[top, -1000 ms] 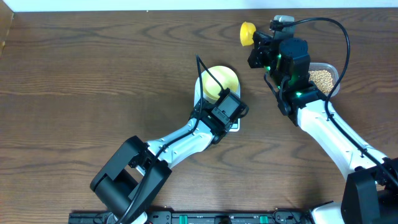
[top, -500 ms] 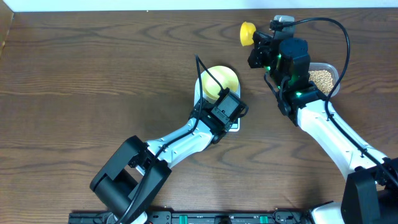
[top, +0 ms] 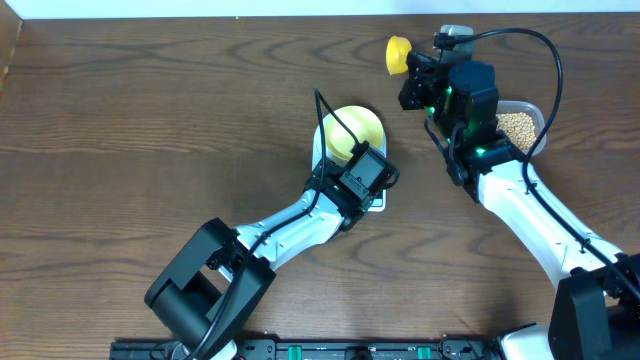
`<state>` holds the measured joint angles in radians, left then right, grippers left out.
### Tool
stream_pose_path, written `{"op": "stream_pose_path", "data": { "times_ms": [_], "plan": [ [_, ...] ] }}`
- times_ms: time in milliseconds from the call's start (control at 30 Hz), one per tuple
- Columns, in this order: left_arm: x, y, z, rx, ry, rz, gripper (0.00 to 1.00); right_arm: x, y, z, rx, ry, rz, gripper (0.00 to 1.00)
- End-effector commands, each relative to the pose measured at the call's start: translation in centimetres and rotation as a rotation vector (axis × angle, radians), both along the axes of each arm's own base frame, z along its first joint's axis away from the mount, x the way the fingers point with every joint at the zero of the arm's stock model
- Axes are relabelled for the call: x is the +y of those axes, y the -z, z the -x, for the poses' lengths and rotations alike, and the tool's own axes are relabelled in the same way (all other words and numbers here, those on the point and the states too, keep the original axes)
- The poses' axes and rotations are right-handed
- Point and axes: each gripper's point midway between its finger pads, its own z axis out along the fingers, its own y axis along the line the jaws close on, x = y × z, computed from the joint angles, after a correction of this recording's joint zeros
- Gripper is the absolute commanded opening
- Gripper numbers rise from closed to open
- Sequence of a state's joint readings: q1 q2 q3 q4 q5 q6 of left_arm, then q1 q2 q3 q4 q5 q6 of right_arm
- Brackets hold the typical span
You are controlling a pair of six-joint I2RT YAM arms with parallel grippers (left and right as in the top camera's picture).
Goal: Scoop item into bowl and weigh 50g on scale
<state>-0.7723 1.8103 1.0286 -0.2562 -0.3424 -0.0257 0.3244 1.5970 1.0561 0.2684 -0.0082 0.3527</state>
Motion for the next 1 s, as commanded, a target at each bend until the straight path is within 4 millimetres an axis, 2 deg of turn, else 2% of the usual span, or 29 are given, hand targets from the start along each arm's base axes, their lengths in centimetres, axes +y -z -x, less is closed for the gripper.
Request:
{"op": "stream_pose_path", "data": {
  "times_ms": [0,300,667,967],
  "plan": [
    [0.9,0.7,0.1,0.012,-0.018,-0.021,0.84,-0.3,-0.5,-0.4,-0.019,-0.001,0.027,0.01],
    [0.9,0.2,-0.1,-0.004,-0.023,-0.019,0.84,-0.3,-0.2,-0.4,-0.008,-0.002,0.031,0.01],
    [0.9,-1.4,-0.4,-0.043,-0.038,0.004,0.84,-0.3,-0.1,-0.3,-0.006,-0.003,0.034,0.01],
    [0.9,-1.6,-0.5,-0.045,-0.046,0.012,0.84,-0.3,-0.1,-0.3,-0.006,-0.003,0.034,0.01]
  ]
}}
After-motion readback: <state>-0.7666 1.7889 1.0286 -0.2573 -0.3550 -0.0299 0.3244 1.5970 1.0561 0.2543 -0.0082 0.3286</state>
